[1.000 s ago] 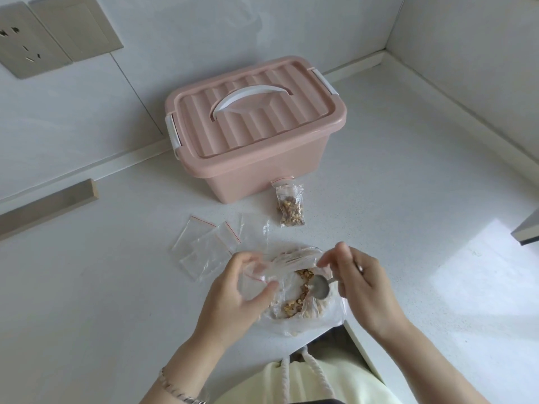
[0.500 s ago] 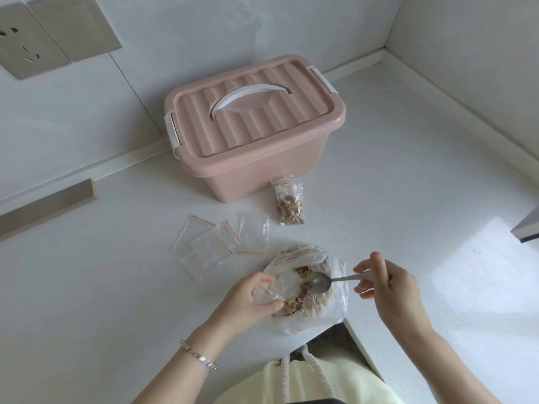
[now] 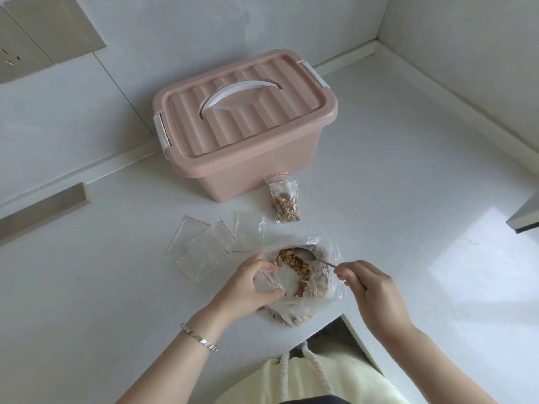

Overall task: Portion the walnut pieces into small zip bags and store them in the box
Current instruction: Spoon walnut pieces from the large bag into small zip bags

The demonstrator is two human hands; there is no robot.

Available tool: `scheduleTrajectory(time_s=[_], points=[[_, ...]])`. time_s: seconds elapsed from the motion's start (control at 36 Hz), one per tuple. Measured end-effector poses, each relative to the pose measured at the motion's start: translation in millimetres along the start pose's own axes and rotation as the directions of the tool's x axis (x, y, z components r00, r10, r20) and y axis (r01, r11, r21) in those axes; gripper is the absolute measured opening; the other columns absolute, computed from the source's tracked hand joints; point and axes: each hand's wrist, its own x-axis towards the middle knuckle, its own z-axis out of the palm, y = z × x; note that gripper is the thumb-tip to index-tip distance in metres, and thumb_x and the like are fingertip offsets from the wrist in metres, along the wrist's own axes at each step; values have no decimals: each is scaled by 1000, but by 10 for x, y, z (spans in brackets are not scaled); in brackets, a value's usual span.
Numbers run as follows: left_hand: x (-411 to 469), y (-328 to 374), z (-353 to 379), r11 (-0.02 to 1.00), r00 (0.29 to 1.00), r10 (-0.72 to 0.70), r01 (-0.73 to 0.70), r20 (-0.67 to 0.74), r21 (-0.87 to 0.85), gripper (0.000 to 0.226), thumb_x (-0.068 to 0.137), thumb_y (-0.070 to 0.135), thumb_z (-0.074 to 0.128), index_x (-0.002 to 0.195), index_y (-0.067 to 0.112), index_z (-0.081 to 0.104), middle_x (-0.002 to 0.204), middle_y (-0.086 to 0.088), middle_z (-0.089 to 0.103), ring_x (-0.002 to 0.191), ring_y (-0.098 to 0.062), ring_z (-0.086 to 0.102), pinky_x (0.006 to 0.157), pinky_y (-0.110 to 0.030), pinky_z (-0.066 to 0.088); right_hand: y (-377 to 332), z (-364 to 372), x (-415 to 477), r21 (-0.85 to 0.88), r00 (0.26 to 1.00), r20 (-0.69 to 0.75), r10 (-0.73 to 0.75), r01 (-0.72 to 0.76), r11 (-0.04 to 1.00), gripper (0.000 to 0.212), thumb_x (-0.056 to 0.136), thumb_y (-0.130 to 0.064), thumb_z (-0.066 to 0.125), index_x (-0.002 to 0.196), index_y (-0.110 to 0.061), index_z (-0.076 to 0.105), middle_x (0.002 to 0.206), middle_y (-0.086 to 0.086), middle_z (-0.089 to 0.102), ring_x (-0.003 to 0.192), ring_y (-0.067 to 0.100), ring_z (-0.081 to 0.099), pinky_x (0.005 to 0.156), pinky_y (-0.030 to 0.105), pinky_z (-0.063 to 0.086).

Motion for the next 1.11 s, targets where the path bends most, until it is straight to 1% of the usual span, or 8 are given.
scheduleTrajectory(time_s=[0.22,0.36,0.47,0.61,0.75,0.94,1.03,1.11], points=[[-88,-126,68,1000,1000,-2,2,-12,-23,33,74,26,76,96,39,55,139,19,21,134,6,15,112,-21,14,91,64,-37,-220,977,-51,-209,193,956,55,98,-42,32,75,-9,69,70,-2,64,60,14,59,53,19,44],[-106,-130,81,999,998,7,-9,-60,-41,36,72,23,77,97,37,55,136,20,27,132,6,21,107,-15,16,99,85,-43,-211,984,-41,-173,160,964,55,97,-44,32,77,-10,70,73,-4,66,64,10,59,55,19,45],[-112,-166,92,998,994,-26,19,-109,-65,45,59,42,80,97,43,55,136,16,36,132,1,30,106,-17,20,140,70,-64,-180,987,49,-152,158,971,53,97,-46,32,81,-12,70,74,-5,65,62,12,61,54,24,48],[-141,-172,77,999,992,-13,9,-124,-36,44,68,25,81,98,42,53,137,17,33,131,2,29,103,-14,18,142,-7,-155,-133,993,29,-111,113,985,59,96,-51,30,82,-11,71,75,-7,65,59,9,60,55,20,45],[-175,-141,80,1000,992,7,-10,-123,-25,44,69,25,80,98,44,52,140,15,31,134,1,27,106,-17,18,134,-43,-214,14,991,68,112,-113,994,71,87,-69,23,83,-15,70,75,-18,60,72,4,60,62,23,48],[-207,-61,70,1000,998,4,-3,-69,20,42,72,25,77,104,39,52,143,13,27,134,-1,24,102,-13,16,129,-66,-245,-40,991,67,119,-116,992,66,91,-62,25,83,-14,70,71,-11,61,73,1,59,60,22,47],[-209,-51,75,1000,998,13,-11,-69,23,43,72,25,77,105,37,52,144,11,27,129,6,23,100,-11,15,112,-48,-268,-4,970,102,220,-221,975,28,94,-33,45,74,-27,64,66,-7,63,68,4,61,61,24,49],[-210,-50,85,1000,997,17,-15,-69,26,43,72,25,78,102,41,51,146,10,26,129,7,21,101,-11,15,72,-15,-259,106,911,150,384,-401,910,31,93,-16,48,70,-27,64,62,-1,66,61,7,62,62,21,51]])
